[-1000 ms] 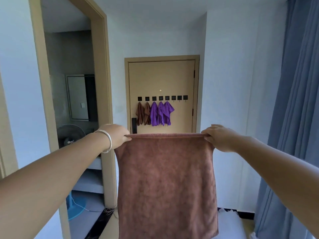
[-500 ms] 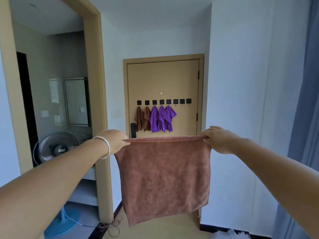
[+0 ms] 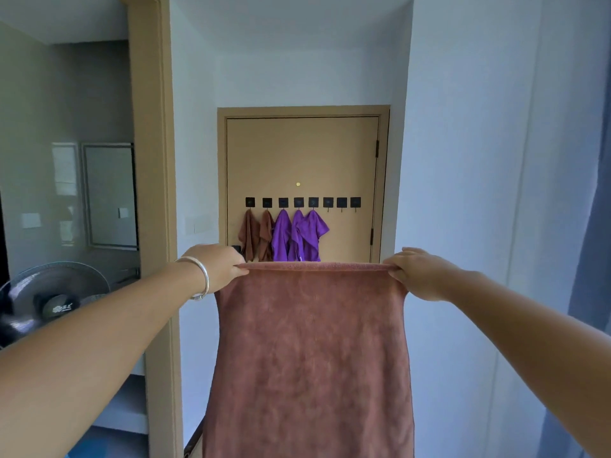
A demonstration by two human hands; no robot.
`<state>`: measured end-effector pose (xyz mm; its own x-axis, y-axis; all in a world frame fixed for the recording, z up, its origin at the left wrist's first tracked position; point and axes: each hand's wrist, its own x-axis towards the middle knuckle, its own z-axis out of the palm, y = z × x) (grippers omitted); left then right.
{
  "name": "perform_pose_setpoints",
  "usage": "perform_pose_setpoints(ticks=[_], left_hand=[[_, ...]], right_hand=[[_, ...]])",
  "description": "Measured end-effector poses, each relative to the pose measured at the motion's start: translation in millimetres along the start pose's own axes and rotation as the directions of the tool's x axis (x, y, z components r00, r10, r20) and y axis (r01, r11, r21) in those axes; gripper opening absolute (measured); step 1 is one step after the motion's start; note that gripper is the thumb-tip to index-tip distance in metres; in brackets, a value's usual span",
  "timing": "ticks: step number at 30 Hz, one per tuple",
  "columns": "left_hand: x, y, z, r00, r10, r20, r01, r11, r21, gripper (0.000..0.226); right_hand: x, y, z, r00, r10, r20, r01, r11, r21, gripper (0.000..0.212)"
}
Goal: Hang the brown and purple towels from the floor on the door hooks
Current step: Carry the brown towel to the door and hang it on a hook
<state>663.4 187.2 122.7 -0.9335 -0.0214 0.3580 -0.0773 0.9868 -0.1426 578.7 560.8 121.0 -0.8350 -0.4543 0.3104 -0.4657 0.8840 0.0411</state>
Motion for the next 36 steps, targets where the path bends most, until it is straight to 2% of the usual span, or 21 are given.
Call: perform_pose_setpoints(ticks=[10, 19, 28, 36], left_hand=[[119.6, -64.9, 36.0, 0.999, 0.048, -0.018, -0.048, 0.999, 0.013, 0.037], [194.7, -92.9, 86.6, 0.997, 0.070, 0.026, -0.070, 0.997, -0.020, 0.036], [287.0, -101.0, 133.5, 0.997, 0.072, 0.037, -0.071, 0.997, -0.033, 0.038], [393.8, -93.4, 154.9, 0.997, 0.054, 0.063, -0.054, 0.999, -0.002, 0.035]], right_hand=[[130.8, -13.8, 24.7, 0.999, 0.017, -0.033, -0.017, 1.000, -0.001, 0.034], [213.2, -6.5, 68.2, 1.000, 0.031, 0.003, -0.031, 0.999, 0.011, 0.033], [310.8, 31.6, 117.4, 1.000, 0.024, 0.018, -0.025, 0.998, 0.050, 0.031], [413.8, 90.1, 148.5, 1.000, 0.004, -0.027, -0.001, 0.995, 0.104, 0.028]])
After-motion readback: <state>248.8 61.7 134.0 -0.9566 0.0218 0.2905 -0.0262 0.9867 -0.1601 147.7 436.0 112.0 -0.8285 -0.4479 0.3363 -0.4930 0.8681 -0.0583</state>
